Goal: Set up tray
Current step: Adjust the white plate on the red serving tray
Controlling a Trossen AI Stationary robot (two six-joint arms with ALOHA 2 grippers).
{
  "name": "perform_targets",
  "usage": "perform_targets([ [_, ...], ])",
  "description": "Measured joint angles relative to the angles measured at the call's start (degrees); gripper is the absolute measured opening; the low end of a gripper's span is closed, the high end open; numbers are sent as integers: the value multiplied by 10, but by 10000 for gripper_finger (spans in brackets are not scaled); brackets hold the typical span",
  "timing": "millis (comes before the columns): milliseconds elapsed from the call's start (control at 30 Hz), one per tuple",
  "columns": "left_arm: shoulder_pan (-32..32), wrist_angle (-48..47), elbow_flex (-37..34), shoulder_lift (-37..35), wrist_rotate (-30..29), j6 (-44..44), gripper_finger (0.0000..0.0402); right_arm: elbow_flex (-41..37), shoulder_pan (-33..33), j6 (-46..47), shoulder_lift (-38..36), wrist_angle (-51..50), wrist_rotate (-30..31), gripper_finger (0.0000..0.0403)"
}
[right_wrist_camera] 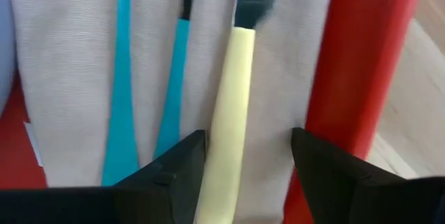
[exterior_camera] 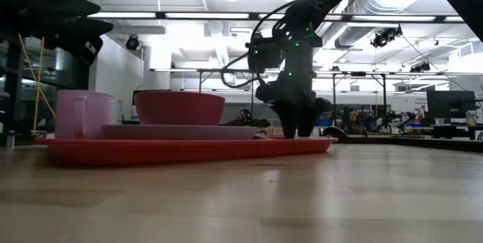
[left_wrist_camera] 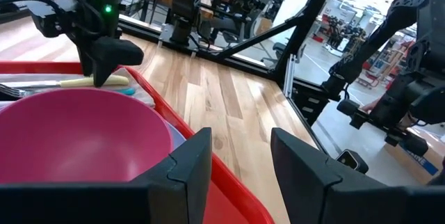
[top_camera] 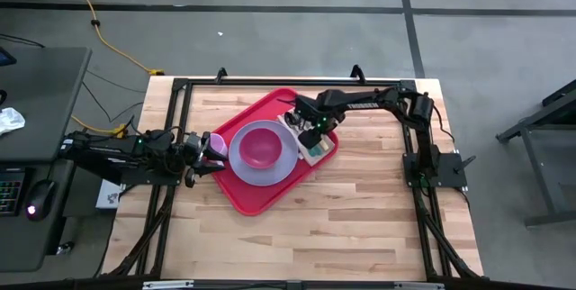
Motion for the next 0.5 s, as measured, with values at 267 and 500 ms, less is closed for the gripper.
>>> perform_targets([
  [267,0,0,0,0,0,0,179,27,0,0,-5,-27,2,185],
  [500,0,0,0,0,0,2,179,67,0,-1,-7,-50,-2,186],
])
